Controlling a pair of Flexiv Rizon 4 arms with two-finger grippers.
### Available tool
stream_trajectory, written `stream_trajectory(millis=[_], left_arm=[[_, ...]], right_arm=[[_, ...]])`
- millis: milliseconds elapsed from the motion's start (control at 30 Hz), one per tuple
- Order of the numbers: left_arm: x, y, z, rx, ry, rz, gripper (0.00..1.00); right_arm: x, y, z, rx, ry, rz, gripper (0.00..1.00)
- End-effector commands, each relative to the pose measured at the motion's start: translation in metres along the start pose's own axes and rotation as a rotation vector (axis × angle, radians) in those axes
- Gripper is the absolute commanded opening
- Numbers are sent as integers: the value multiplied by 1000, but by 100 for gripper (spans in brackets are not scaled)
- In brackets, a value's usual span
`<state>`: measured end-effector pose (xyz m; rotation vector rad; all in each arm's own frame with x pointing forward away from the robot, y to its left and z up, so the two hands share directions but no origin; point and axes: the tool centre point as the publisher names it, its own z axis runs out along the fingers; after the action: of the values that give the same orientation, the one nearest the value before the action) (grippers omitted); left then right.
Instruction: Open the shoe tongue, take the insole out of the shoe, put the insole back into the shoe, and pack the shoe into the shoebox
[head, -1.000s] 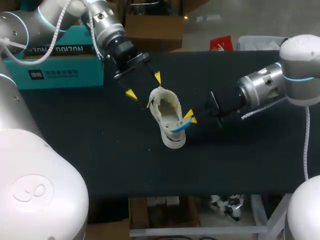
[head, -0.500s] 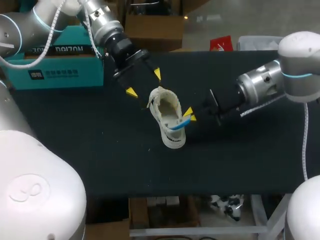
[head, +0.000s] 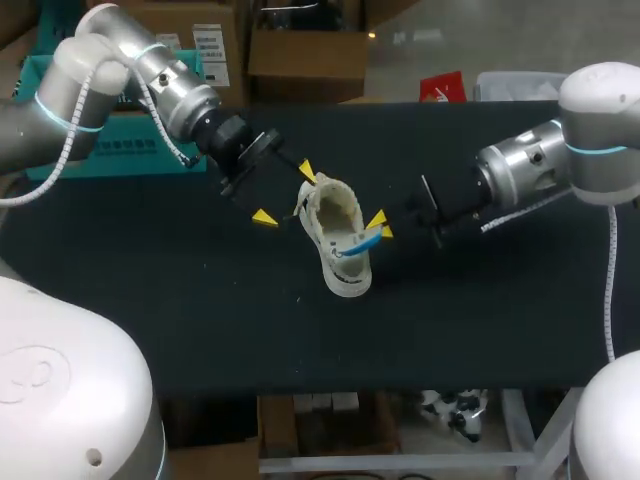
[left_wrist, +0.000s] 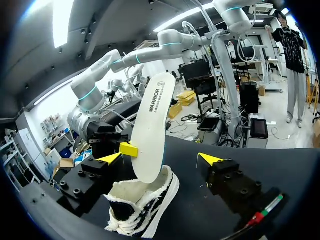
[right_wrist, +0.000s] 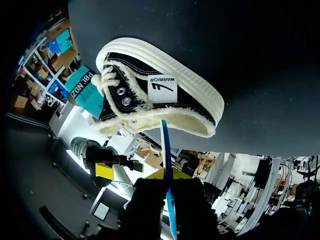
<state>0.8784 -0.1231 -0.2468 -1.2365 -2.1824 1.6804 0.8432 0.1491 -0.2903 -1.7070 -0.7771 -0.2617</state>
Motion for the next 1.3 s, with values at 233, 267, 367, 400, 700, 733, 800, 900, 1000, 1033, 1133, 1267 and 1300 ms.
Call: stream_trajectory(millis=[233,267,367,400,700,733,800,900,1000,1033,1133,1267,1300], left_arm=[[3,-4,2,-11,-82,-1,100],[3,-4,2,-11,-82,-1,100],[3,-4,2,-11,-82,-1,100],[5,-4,7,-15,-95,3,100],[13,12,35,-38,-315,55,100],[13,13,38,-18,-322,58,100],[13,14,45,-47,-377,82,100],[12,13,50,-28,-425,107,100],[11,11,54,-49,-475,112,93],[10,11,56,-35,-478,109,85],[8,8,64,-50,-501,120,75],[6,2,72,-54,-520,137,51],[5,1,75,-66,-529,147,48]], right_arm=[[-1,-1,-1,-1,1,0,0],[-1,-1,-1,-1,1,0,0],[2,0,4,14,14,19,0],[2,0,4,22,20,17,0],[1,-4,4,57,142,46,0],[1,-4,6,54,139,49,0],[0,-5,9,56,141,49,0],[0,-5,12,54,142,52,0],[-1,-4,14,50,155,53,0],[-1,-4,15,51,158,52,0],[-2,0,21,54,163,58,0],[-3,1,22,47,173,61,0],[-3,2,23,47,174,60,0]])
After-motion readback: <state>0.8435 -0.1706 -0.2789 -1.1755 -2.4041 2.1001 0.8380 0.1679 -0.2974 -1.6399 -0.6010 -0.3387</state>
